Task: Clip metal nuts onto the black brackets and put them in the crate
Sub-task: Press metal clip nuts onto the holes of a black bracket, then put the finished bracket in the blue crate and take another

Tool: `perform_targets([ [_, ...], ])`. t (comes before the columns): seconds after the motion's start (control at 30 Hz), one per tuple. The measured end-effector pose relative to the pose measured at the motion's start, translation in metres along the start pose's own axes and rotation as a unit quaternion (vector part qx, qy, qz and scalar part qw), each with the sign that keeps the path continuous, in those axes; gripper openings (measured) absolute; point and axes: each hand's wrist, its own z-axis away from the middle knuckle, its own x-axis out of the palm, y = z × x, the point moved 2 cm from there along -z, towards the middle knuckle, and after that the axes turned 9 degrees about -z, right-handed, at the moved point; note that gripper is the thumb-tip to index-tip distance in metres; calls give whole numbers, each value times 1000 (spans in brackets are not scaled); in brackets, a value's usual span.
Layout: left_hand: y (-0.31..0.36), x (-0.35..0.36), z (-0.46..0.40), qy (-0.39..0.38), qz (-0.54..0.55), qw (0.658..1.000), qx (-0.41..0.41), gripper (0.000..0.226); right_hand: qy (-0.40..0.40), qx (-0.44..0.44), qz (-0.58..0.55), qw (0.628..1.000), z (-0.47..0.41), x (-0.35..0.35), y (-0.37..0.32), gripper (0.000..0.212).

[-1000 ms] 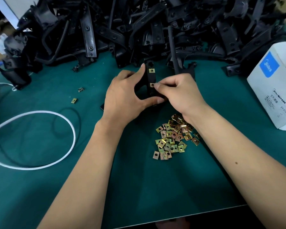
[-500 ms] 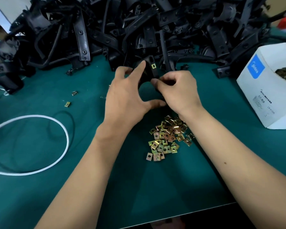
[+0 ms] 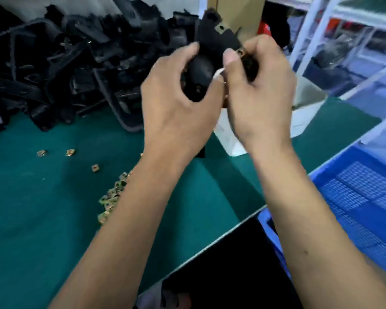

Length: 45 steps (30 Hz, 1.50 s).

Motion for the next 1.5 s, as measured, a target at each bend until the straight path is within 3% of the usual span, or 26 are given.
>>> perform_targets([
  [0.1,63,64,18,-118,53,988,80,55,89,53,-16,994,-9,-95,35,16],
  [0.23,117,160,70,-316,11,932,177,50,219,172,-84,957,24,-205,95,20],
  [0.37,108,238,145,-478,-29,863,163,62,276,374,-128,876,100,-265,174,24],
  [0.47,74,280,199,-600,-50,792,100,68,311,493,-72,809,162,-286,230,21],
  [0.53,50,294,226,-652,-53,754,62,66,281,550,47,785,202,-297,264,26],
  [0.63,22,301,245,-698,-113,705,64,86,157,623,174,746,245,-303,300,34],
  [0.73,7,302,243,-688,-130,710,71,78,34,677,238,695,274,-303,318,43],
  [0.83,12,299,229,-666,-114,733,78,57,19,672,282,684,280,-299,319,47],
  [1.07,70,279,172,-531,-63,831,152,45,119,481,261,829,164,-269,262,20],
  [1.23,127,224,98,-317,75,922,209,26,172,253,180,935,36,-240,148,11],
  [1.37,122,154,35,-174,185,951,175,15,138,121,171,968,-26,-187,68,7],
  [1.5,74,83,1,-54,195,972,119,13,37,45,112,992,-41,-98,21,14],
])
